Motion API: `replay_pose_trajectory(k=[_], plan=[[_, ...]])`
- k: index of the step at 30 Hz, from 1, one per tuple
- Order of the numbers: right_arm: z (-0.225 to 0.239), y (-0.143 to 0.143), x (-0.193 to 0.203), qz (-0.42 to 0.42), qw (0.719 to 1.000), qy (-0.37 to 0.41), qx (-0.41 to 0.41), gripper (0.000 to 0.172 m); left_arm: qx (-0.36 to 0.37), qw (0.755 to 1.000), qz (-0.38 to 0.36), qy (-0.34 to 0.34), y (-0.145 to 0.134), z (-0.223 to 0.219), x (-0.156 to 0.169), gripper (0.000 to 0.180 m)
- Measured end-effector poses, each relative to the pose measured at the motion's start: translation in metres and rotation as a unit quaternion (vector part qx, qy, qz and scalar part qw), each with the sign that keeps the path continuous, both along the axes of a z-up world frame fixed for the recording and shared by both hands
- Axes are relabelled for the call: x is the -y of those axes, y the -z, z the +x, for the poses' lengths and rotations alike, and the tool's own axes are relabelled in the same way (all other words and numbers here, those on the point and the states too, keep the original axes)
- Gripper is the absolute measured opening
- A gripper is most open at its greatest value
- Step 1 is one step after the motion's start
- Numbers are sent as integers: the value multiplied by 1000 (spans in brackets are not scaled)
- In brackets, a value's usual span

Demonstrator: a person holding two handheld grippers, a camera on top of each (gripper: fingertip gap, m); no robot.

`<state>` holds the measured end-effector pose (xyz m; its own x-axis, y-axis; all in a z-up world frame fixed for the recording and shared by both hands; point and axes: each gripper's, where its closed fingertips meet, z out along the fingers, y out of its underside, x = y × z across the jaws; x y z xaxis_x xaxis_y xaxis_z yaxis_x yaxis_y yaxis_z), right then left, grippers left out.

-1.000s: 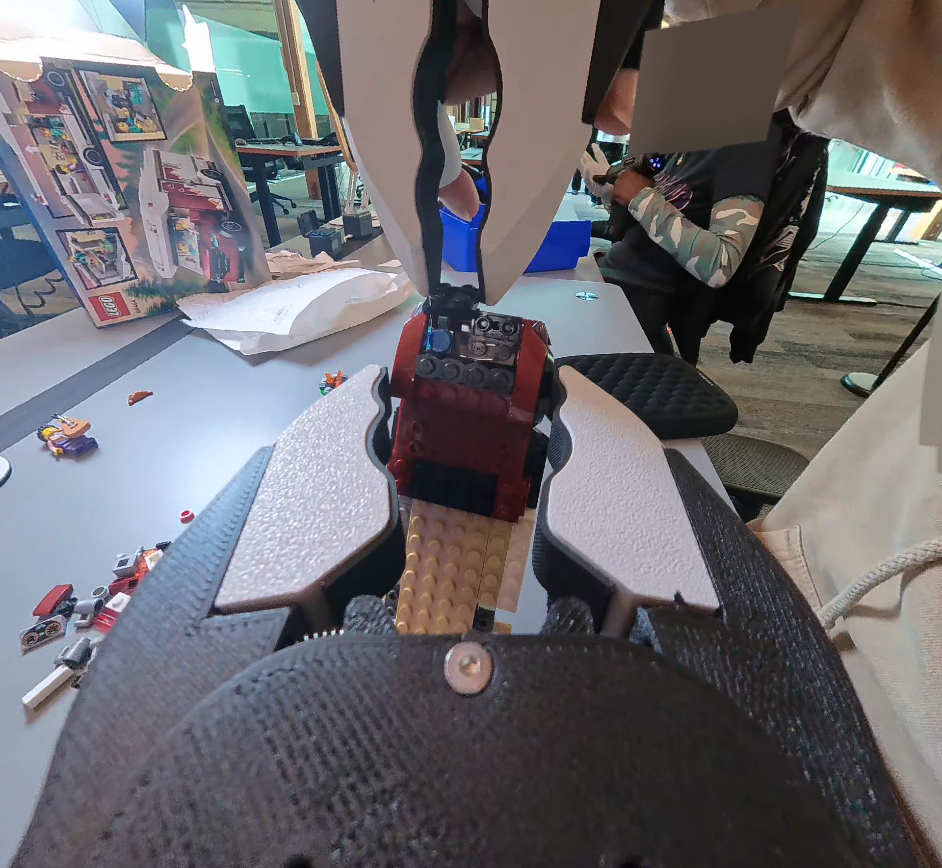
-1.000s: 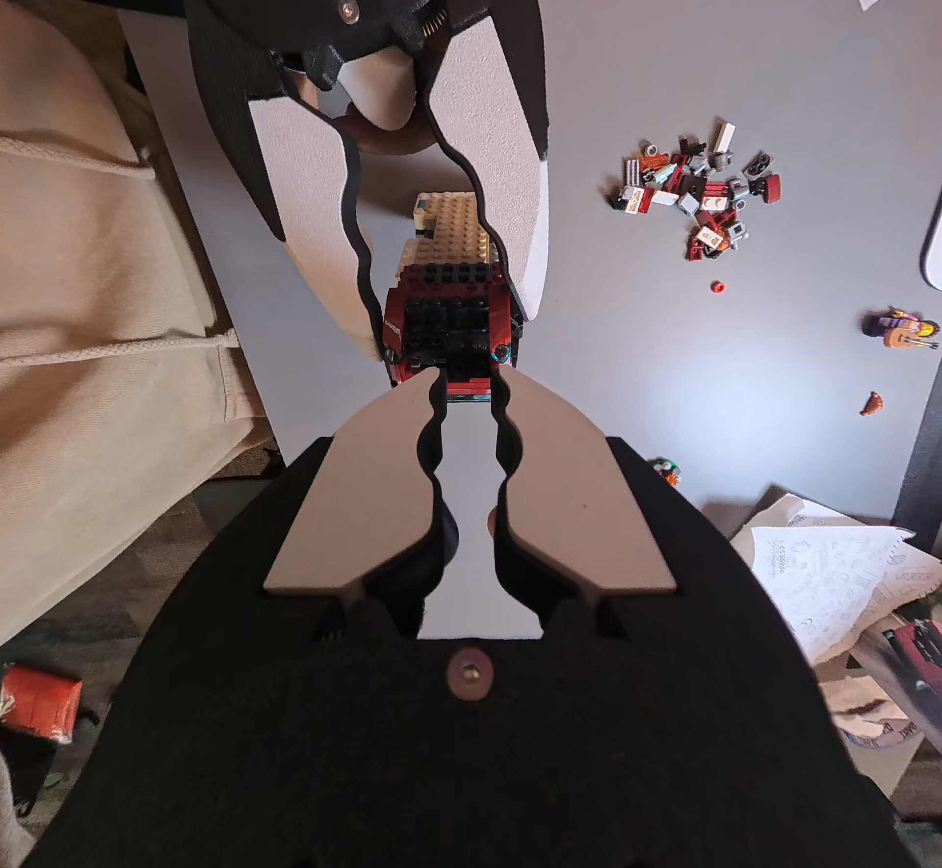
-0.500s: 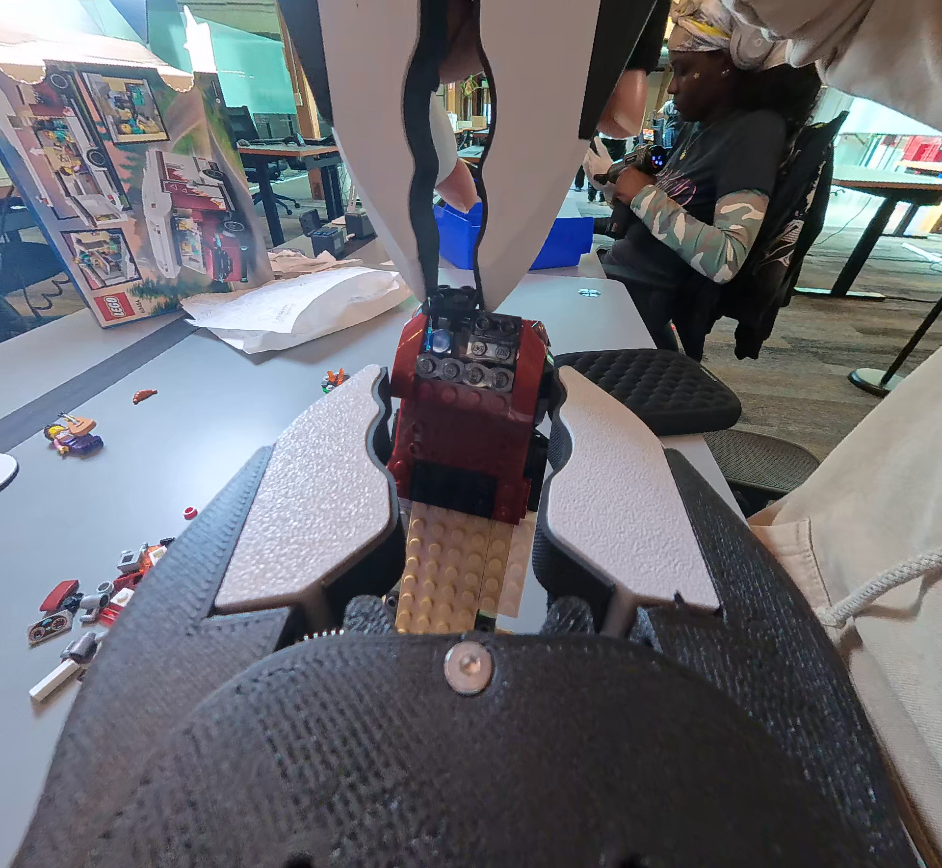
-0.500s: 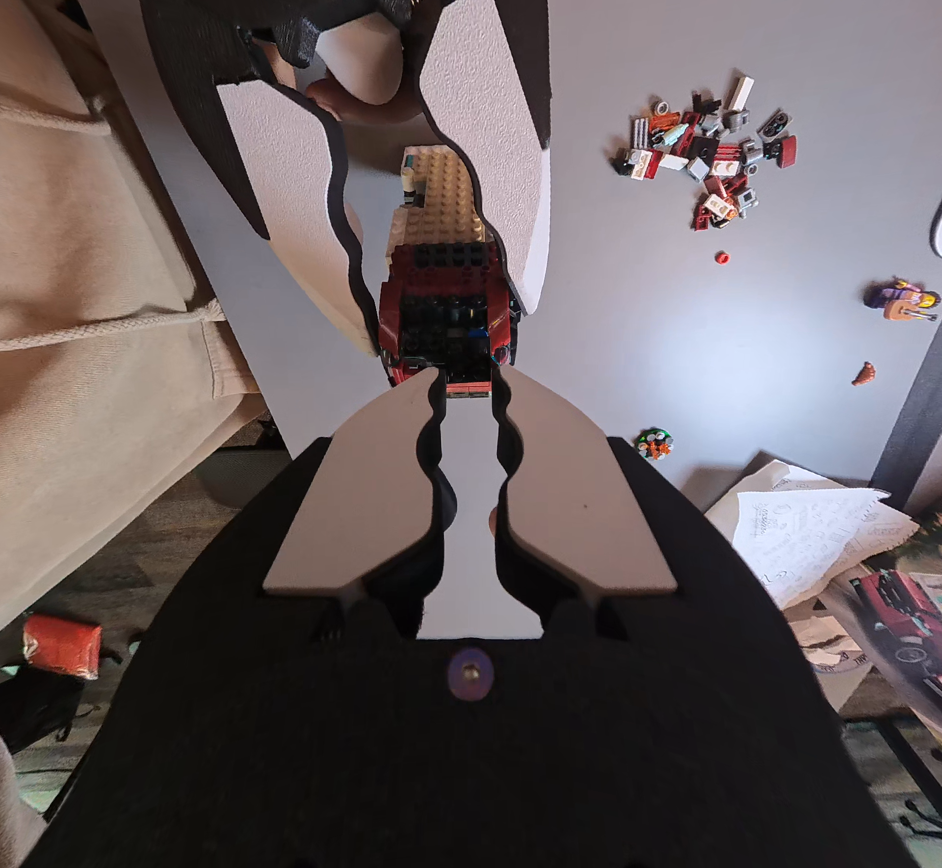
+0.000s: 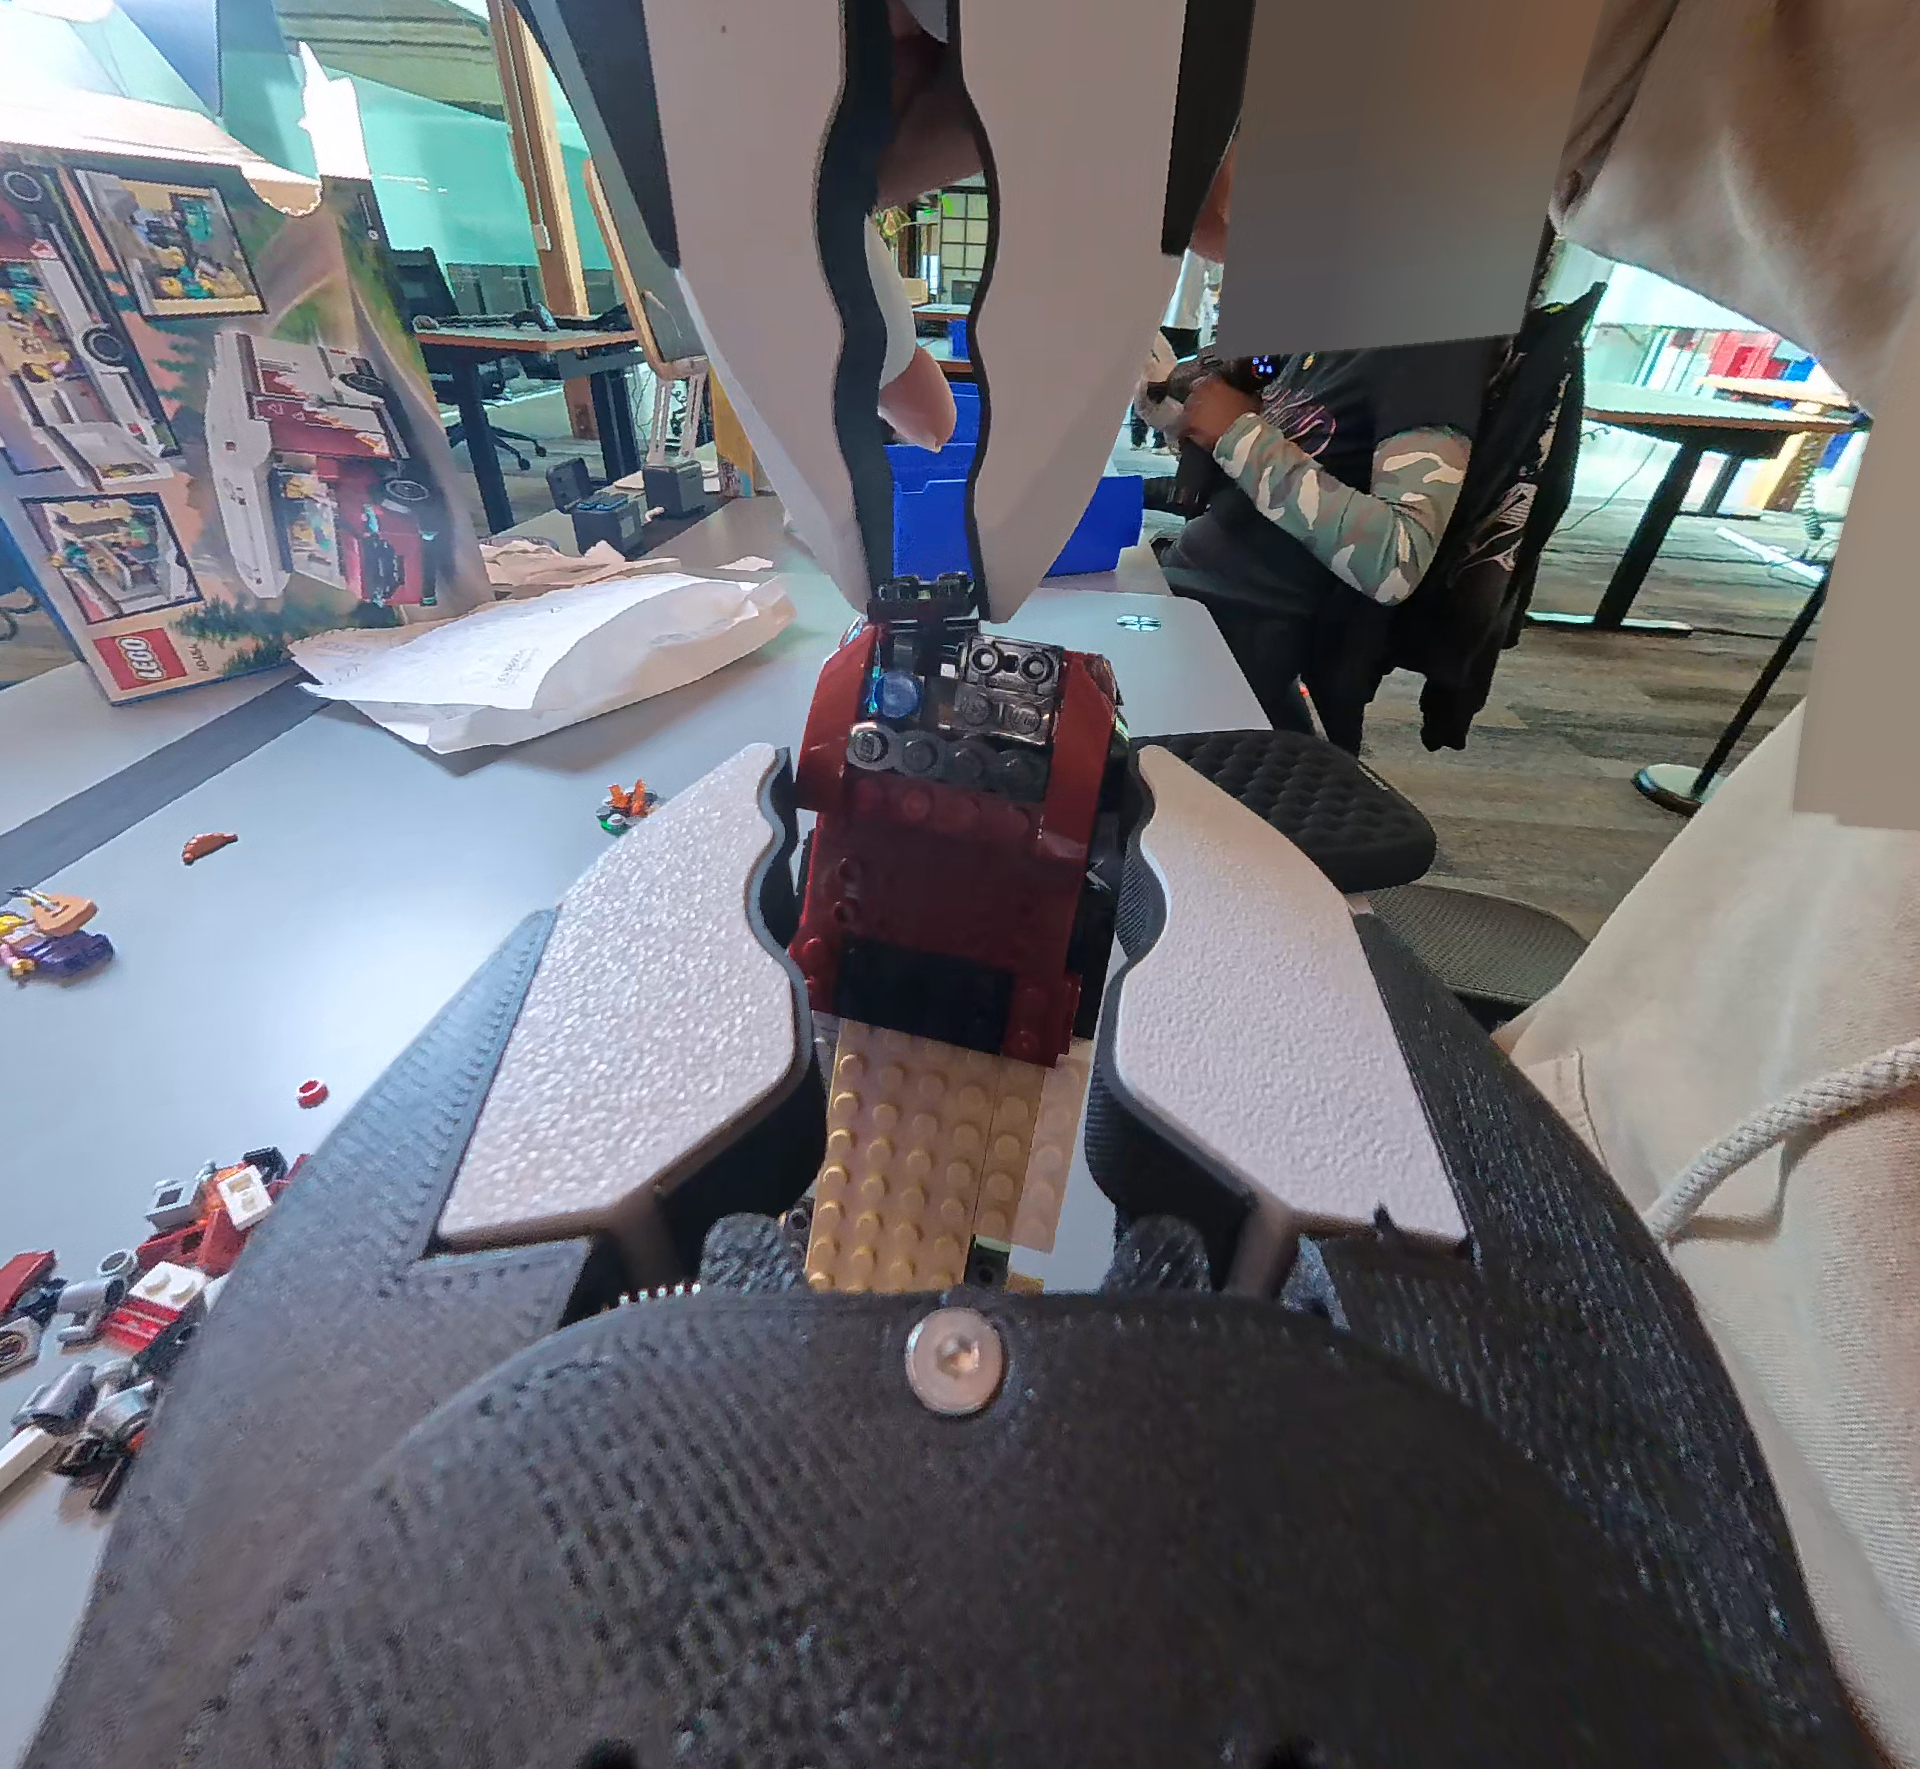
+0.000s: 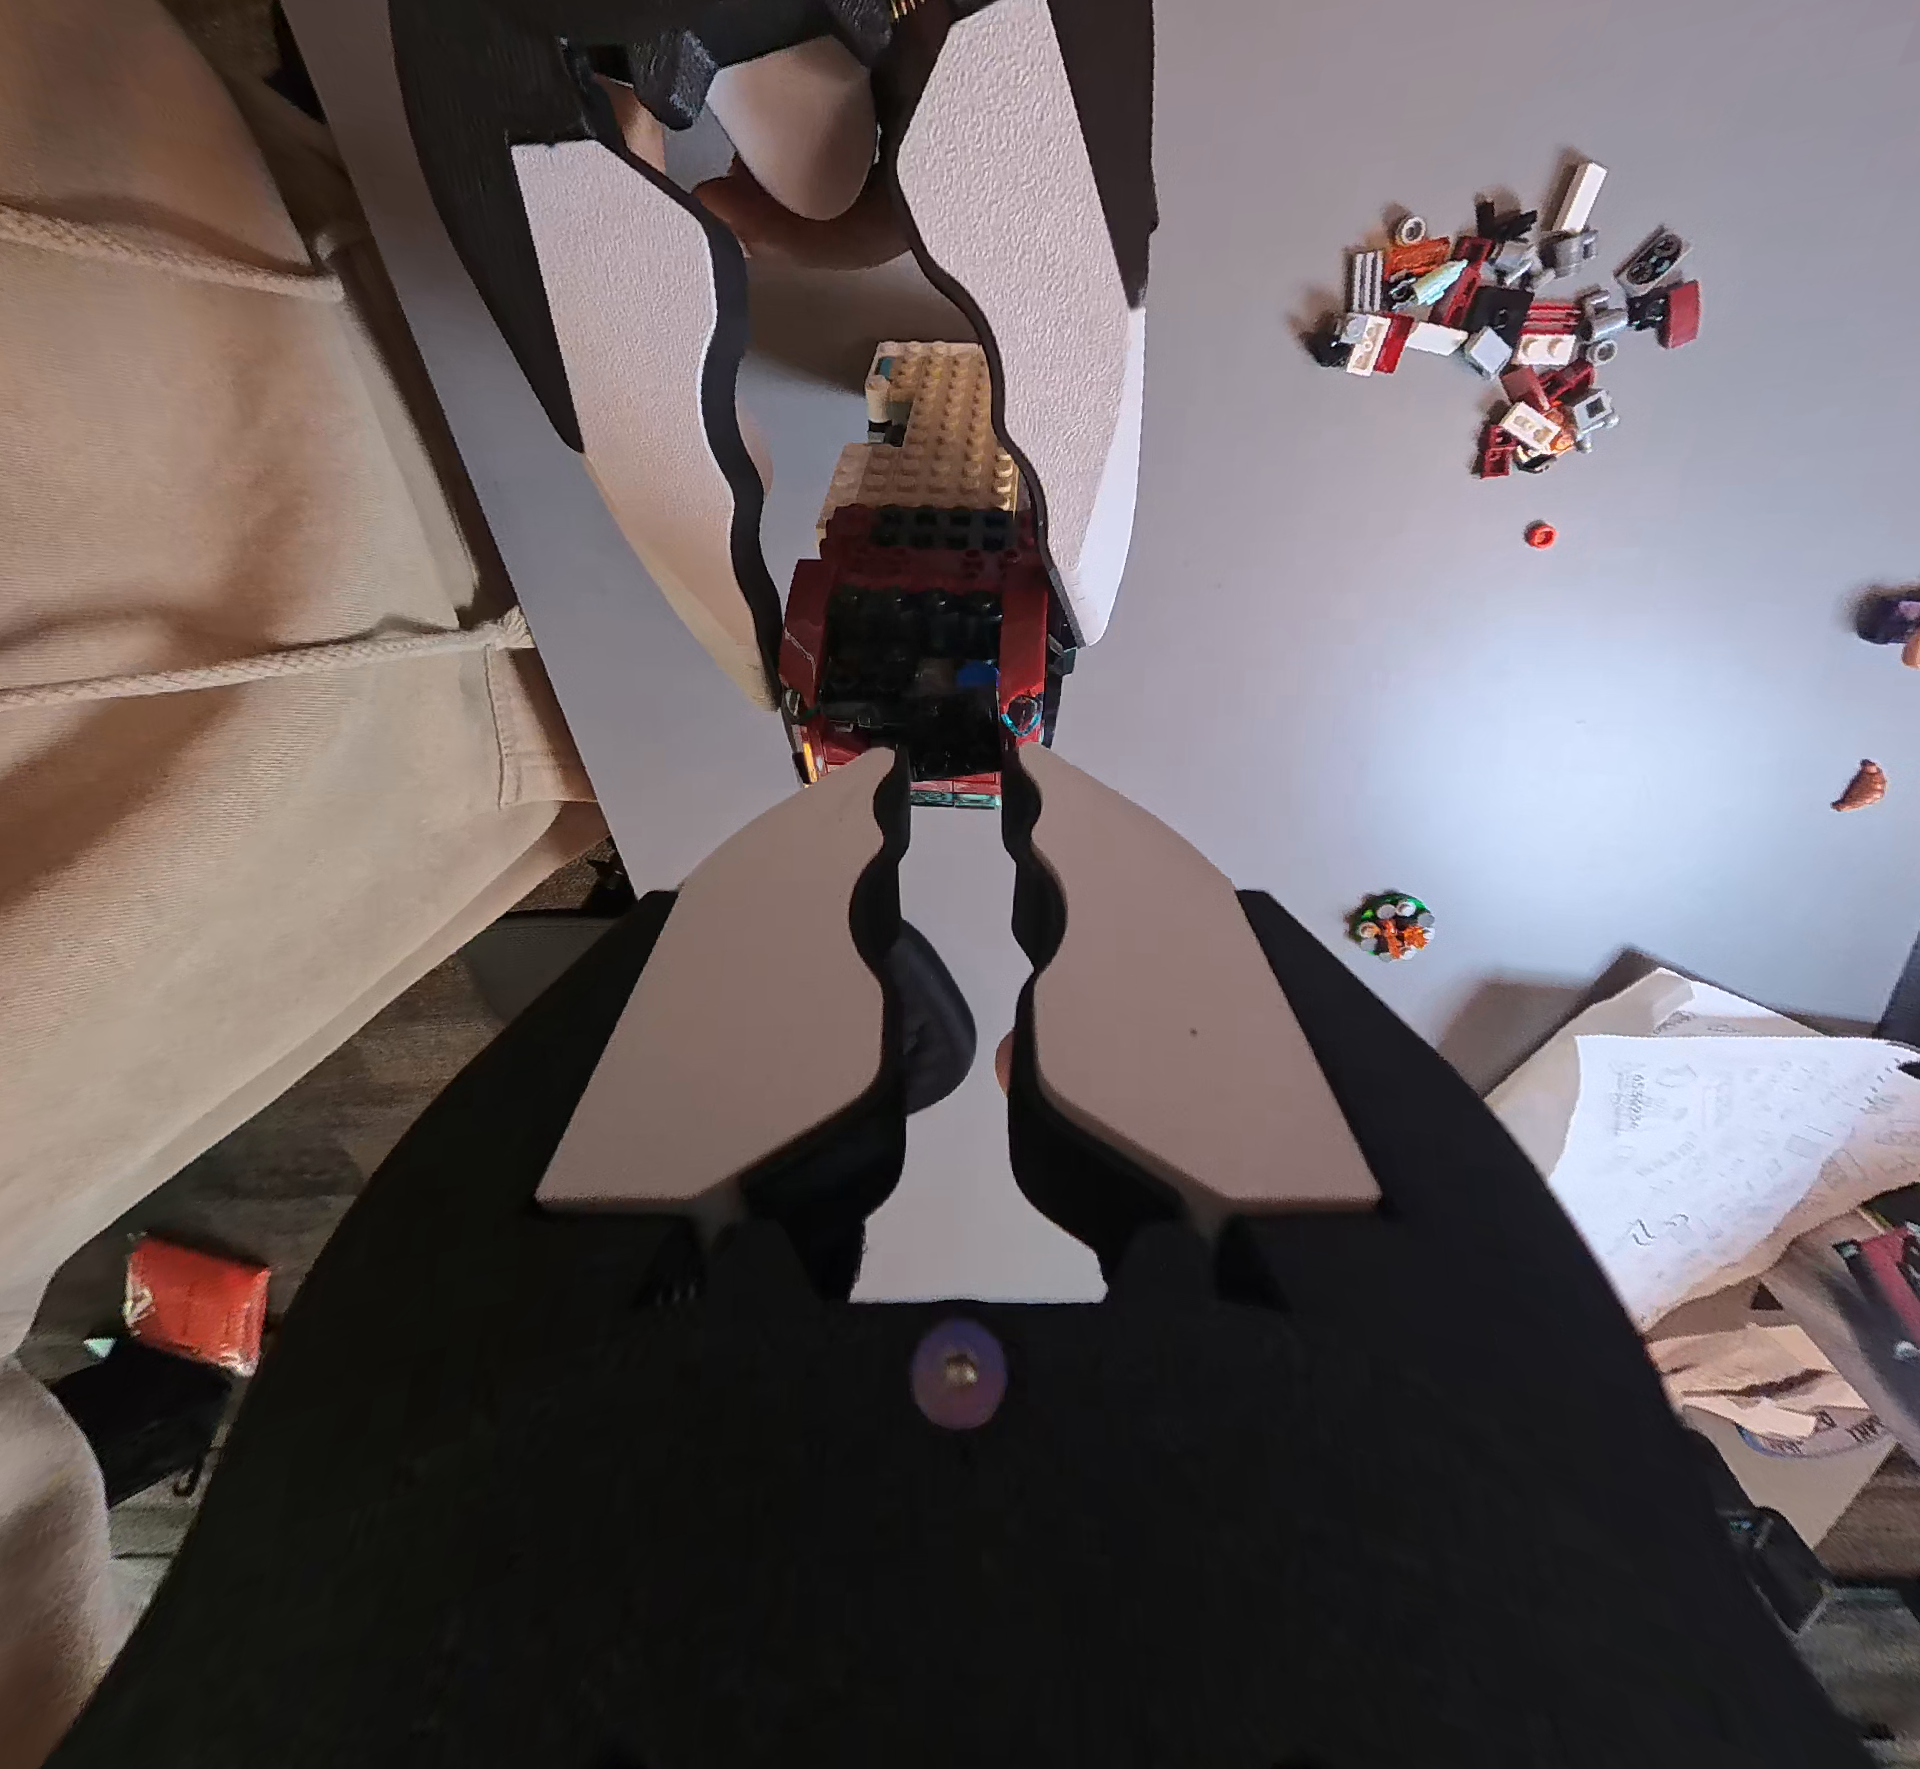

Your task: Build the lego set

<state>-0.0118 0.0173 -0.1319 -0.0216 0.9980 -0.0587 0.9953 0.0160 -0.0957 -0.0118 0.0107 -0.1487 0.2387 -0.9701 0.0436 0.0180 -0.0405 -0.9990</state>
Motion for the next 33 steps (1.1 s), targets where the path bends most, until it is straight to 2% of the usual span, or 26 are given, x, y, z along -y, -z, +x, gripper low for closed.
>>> replay_pose_trajectory(k=[10,24,33], plan=[[0,1,0,12,999,-3,41,18,-1,1000,-3,-2,1,1,0,60],[-4,-9,0,-8,999,17,-40,21,8,1000,-7,9,-2,0,4,59],[-4,-6,4,-4,997,-8,-73,16,17,1000,-16,21,-2,-1,5,59]])
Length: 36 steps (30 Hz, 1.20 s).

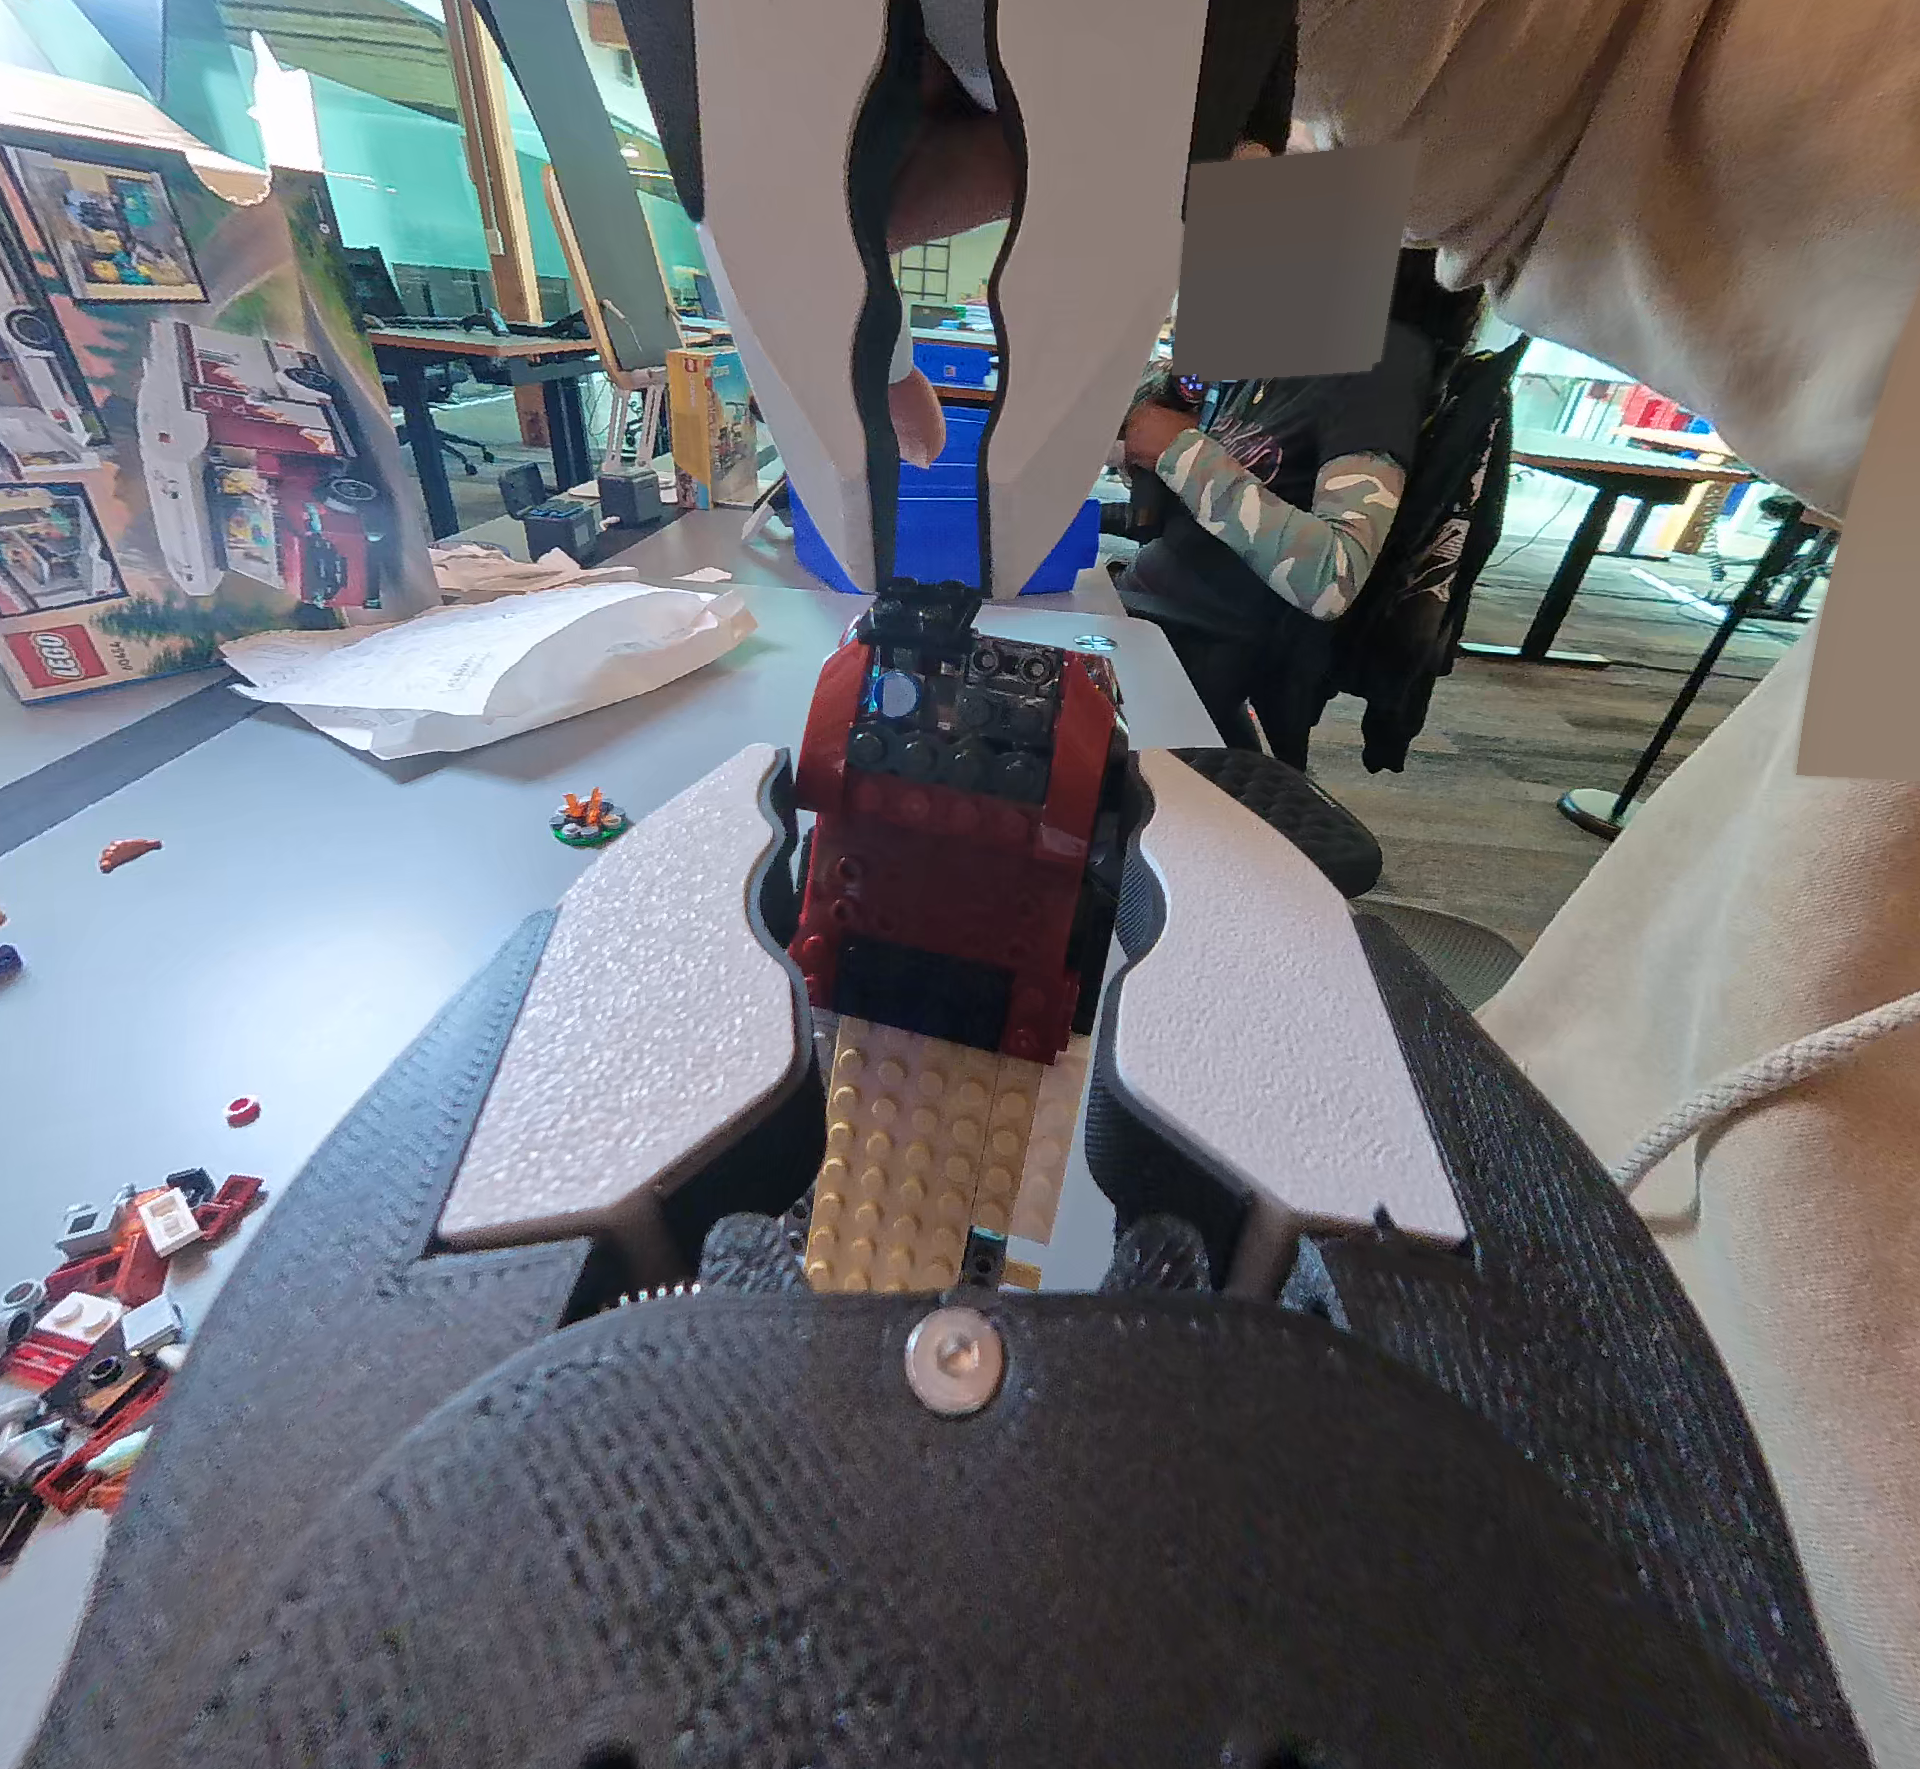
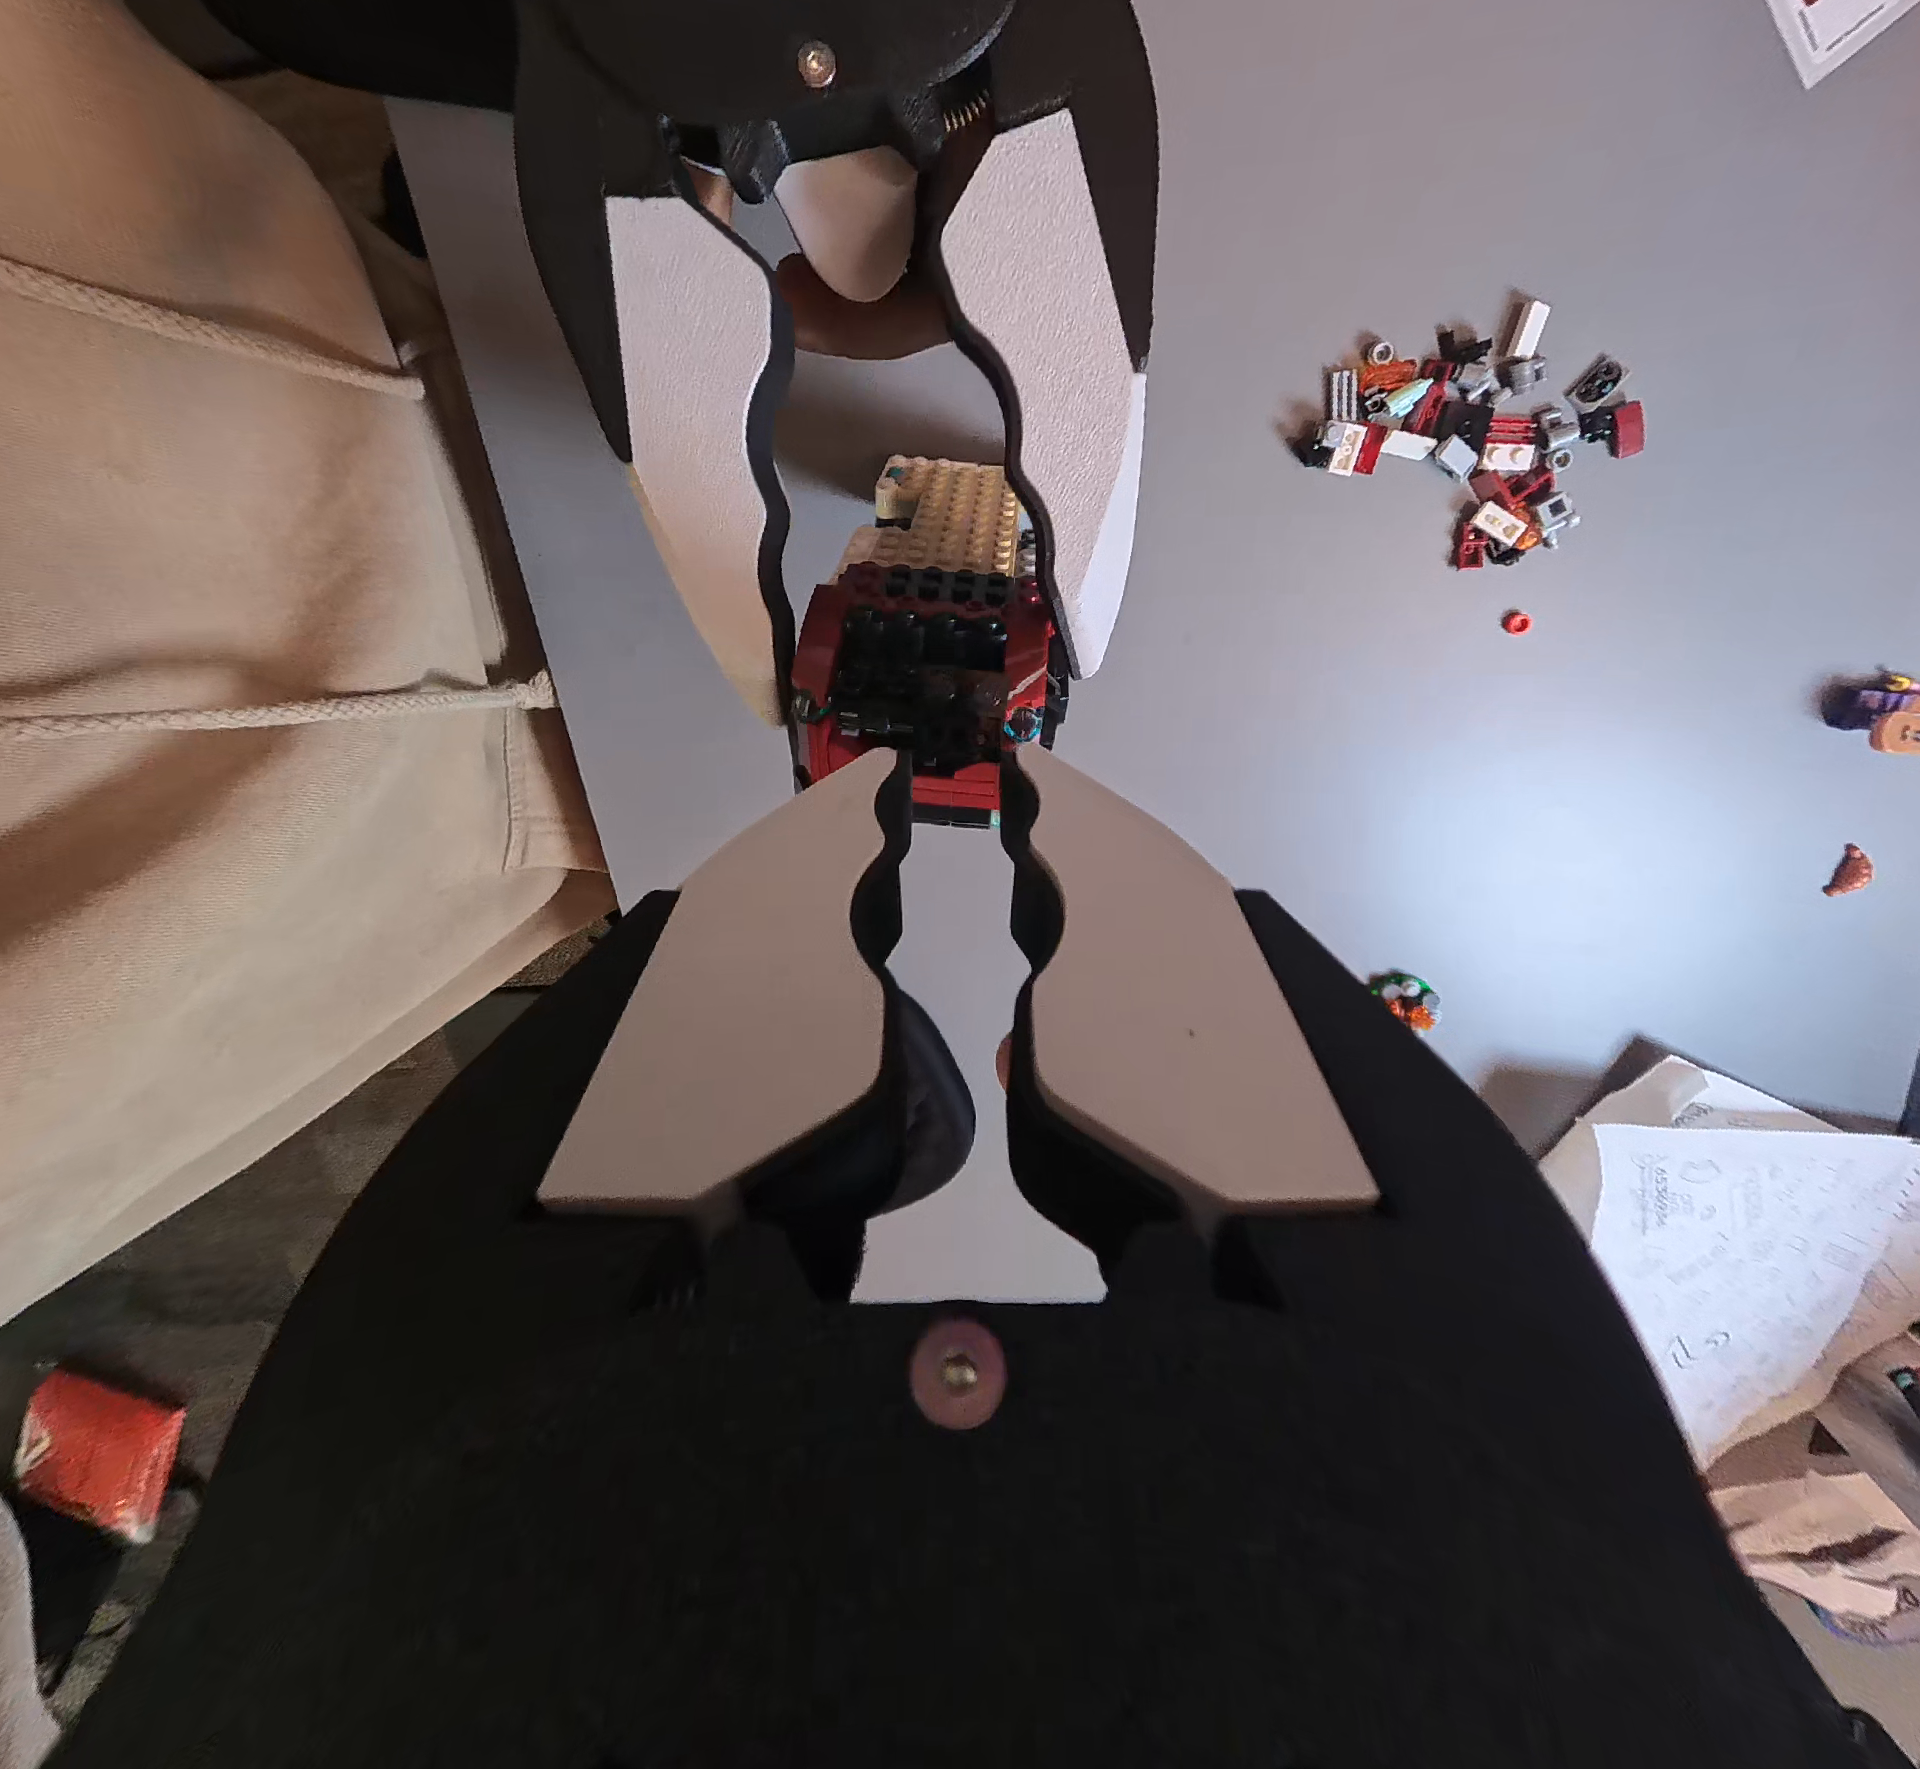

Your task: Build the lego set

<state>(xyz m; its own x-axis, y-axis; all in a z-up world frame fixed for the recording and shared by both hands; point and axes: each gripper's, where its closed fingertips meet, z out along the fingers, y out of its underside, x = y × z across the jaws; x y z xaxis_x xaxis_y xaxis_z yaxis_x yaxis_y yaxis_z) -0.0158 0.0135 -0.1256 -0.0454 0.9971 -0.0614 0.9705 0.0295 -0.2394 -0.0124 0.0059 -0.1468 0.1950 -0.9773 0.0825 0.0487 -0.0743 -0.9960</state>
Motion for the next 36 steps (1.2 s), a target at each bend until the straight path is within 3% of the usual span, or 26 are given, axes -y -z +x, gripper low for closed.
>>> replay_pose_trajectory(k=[15,21,27,30,36], plan=[[0,-6,14,11,995,-74,-68,22,12,997,-8,79,-1,2,20,60],[-1,-12,25,68,974,-169,-132,23,8,993,-2,119,0,0,29,60],[-6,-8,39,128,936,-283,-164,21,9,973,-20,231,0,-6,53,60],[-11,-7,49,119,927,-310,-176,19,25,959,-49,278,-4,-11,58,60],[-18,-6,54,132,920,-328,-168,8,39,948,-64,308,-9,-18,64,60]])
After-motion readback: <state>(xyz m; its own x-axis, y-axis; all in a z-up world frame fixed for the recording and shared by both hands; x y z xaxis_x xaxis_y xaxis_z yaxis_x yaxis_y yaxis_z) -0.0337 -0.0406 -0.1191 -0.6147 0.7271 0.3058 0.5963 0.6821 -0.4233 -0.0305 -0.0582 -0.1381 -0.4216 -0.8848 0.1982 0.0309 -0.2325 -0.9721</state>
